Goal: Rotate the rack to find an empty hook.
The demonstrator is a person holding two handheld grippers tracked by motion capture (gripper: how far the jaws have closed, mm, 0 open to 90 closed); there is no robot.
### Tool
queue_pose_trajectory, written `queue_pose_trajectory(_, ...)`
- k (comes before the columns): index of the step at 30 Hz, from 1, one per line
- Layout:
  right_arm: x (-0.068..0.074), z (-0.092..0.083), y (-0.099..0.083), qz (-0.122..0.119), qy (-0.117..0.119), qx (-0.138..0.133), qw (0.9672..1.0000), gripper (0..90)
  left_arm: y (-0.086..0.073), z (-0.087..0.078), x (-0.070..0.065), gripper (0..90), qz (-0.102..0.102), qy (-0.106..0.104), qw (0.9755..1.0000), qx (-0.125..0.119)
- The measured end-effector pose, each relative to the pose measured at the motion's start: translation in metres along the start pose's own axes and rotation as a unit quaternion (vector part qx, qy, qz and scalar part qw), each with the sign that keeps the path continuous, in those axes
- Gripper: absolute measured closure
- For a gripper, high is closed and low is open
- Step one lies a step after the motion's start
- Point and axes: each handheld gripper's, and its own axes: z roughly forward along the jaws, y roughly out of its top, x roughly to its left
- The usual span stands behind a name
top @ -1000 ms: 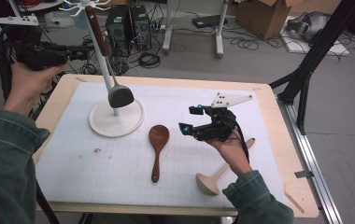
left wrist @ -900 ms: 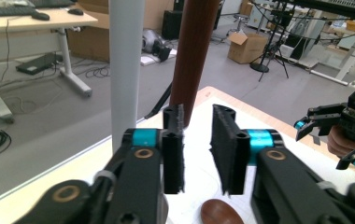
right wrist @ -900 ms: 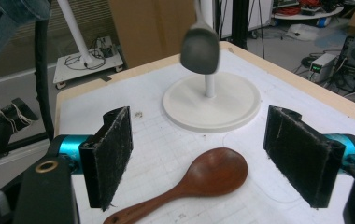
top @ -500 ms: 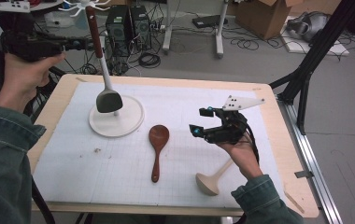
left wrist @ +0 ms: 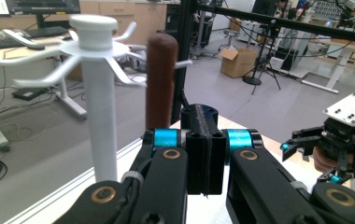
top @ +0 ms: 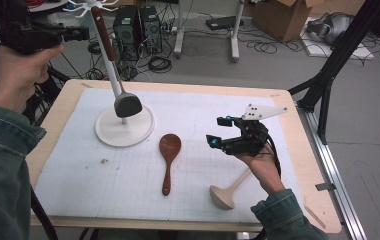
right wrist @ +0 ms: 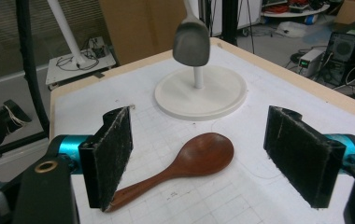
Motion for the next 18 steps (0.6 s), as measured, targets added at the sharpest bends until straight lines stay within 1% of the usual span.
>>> queue_pose_trajectory(2, 0.0003, 0.0000, 0.0002, 0.000, 0.000, -0.001, 1.0000, 23.1, 0.0022, -0.0016, 0.0018, 89.7, 0.001, 0.006, 1.0000, 0.000)
queue_pose_trajectory(5, 0.0006, 0.0011, 0.0005, -0.001, 0.002, 0.001, 1.0000, 23.1, 0.0052, -0.0039, 0.0043, 89.7, -0.003, 0.014, 0.9998, -0.012)
queue_pose_trajectory(7, 0.0015, 0.0010, 0.0007, -0.005, 0.001, 0.002, 1.0000, 23.0, 0.0072, -0.0036, 0.0053, 89.7, -0.008, 0.007, 0.9998, -0.019)
queue_pose_trajectory(9, 0.0032, -0.0004, 0.0006, -0.007, 0.002, 0.001, 1.0000, 23.0, 0.0082, -0.0020, 0.0043, 89.7, -0.004, 0.015, 0.9997, -0.016)
queue_pose_trajectory(10, 0.0035, -0.0011, 0.0003, -0.007, 0.000, -0.001, 1.0000, 23.0, 0.0084, -0.0009, 0.0044, 89.7, -0.005, 0.017, 0.9997, -0.015)
queue_pose_trajectory(12, 0.0034, -0.0028, 0.0000, -0.007, -0.001, -0.002, 1.0000, 23.0, 0.0083, 0.0003, 0.0054, 89.7, -0.007, 0.027, 0.9995, -0.014)
queue_pose_trajectory(17, 0.0034, -0.0054, -0.0010, -0.007, -0.003, -0.008, 0.9999, 22.9, 0.0088, 0.0001, 0.0079, 89.7, -0.017, 0.040, 0.9987, -0.025)
queue_pose_trajectory(18, 0.0034, -0.0060, -0.0012, -0.007, -0.003, -0.007, 0.9999, 22.9, 0.0088, -0.0002, 0.0086, 89.7, -0.015, 0.042, 0.9987, -0.024)
